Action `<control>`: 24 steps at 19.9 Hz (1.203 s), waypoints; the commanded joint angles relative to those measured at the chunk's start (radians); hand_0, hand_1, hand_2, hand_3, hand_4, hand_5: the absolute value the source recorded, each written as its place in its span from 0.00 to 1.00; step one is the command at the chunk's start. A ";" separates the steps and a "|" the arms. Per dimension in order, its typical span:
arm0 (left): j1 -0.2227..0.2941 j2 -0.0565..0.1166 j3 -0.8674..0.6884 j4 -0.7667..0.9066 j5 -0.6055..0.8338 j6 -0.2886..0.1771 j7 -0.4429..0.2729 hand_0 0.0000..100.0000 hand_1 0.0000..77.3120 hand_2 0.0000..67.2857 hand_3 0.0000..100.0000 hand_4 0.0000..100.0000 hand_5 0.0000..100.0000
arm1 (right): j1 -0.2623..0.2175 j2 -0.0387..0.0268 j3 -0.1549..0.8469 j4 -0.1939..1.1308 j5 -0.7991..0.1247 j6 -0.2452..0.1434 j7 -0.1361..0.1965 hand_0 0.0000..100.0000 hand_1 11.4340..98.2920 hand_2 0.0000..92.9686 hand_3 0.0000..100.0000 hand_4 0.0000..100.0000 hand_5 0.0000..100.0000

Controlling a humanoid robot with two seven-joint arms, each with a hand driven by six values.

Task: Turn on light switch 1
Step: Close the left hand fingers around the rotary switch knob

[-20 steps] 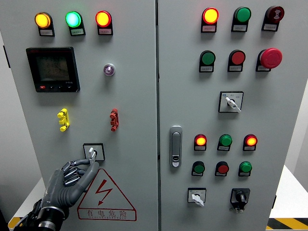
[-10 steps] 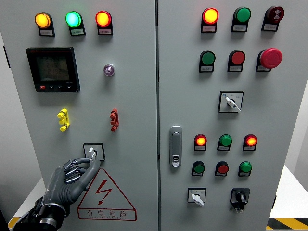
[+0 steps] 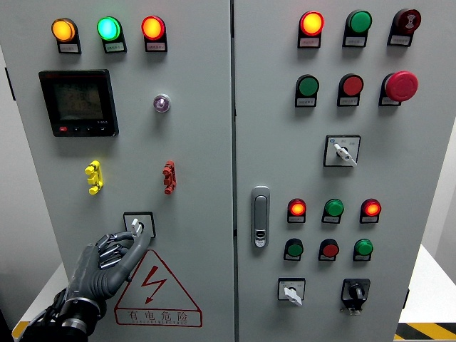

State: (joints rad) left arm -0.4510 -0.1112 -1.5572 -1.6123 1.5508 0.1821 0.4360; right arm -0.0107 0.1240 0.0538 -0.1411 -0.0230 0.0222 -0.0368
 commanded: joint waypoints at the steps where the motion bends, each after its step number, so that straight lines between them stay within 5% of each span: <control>1: -0.002 0.001 0.006 0.000 0.000 0.008 0.003 0.00 0.72 0.58 0.86 1.00 0.81 | 0.000 0.0002 0.001 0.000 0.000 -0.001 0.000 0.00 0.10 0.00 0.20 0.19 0.11; 8: -0.017 0.001 0.014 0.000 0.006 0.057 0.041 0.00 0.71 0.61 0.88 1.00 0.83 | 0.000 -0.0013 0.001 0.000 0.000 0.001 0.000 0.00 0.10 0.00 0.20 0.19 0.10; 24: -0.032 0.002 0.016 0.000 0.026 0.060 0.079 0.00 0.75 0.66 0.90 1.00 0.87 | 0.000 0.0002 0.000 0.000 0.000 0.001 0.000 0.00 0.09 0.00 0.20 0.19 0.10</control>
State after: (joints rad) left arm -0.4805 -0.1089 -1.5416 -1.6114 1.5777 0.2424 0.5153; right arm -0.0108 0.1243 0.0537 -0.1411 -0.0230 0.0224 -0.0368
